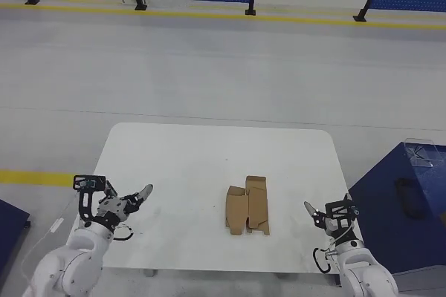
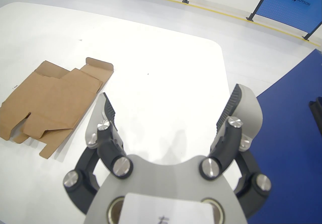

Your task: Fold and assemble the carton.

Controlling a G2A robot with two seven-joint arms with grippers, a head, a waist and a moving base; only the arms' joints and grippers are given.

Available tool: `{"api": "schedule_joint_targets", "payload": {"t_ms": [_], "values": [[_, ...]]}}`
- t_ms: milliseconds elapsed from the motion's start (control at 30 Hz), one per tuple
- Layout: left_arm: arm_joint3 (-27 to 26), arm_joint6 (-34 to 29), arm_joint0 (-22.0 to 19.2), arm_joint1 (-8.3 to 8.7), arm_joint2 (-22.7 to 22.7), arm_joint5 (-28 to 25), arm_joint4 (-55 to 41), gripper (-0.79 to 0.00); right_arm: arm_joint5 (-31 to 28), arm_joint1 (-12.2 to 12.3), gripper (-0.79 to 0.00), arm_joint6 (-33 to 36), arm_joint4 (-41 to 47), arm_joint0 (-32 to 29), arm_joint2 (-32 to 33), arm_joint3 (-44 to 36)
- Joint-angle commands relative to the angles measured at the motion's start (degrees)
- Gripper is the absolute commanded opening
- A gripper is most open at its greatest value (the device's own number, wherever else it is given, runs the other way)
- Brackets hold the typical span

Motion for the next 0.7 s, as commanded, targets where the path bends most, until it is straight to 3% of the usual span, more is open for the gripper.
{"api": "schedule_joint_targets", "payload": {"t_ms": [0, 67, 133, 267, 333, 433, 667], "values": [[1.21, -19.91, -7.13, -0.11, 2.08, 4.16, -17.05, 0.000, 0.00, 0.00, 0.000, 0.00, 0.00, 0.00, 0.00, 0.00], [5.18, -29.86, -13.92, -0.21, 5.17, 6.68, -23.15, 0.000, 0.00, 0.00, 0.000, 0.00, 0.00, 0.00, 0.00, 0.00], [10.27, -35.42, -20.11, -0.62, 10.59, 8.00, -24.31, 0.000, 0.00, 0.00, 0.000, 0.00, 0.00, 0.00, 0.00, 0.00], [22.36, -39.13, -31.14, -2.47, 20.52, 11.67, -29.12, 0.000, 0.00, 0.00, 0.000, 0.00, 0.00, 0.00, 0.00, 0.00], [26.90, -39.07, -35.76, -3.52, 24.99, 10.98, -30.06, 0.000, 0.00, 0.00, 0.000, 0.00, 0.00, 0.00, 0.00, 0.00], [32.63, -37.36, -39.72, -4.94, 31.12, 9.32, -28.88, 0.000, 0.00, 0.00, 0.000, 0.00, 0.00, 0.00, 0.00, 0.00], [32.63, -37.36, -39.72, -4.94, 31.12, 9.32, -28.88, 0.000, 0.00, 0.00, 0.000, 0.00, 0.00, 0.00, 0.00, 0.00]]}}
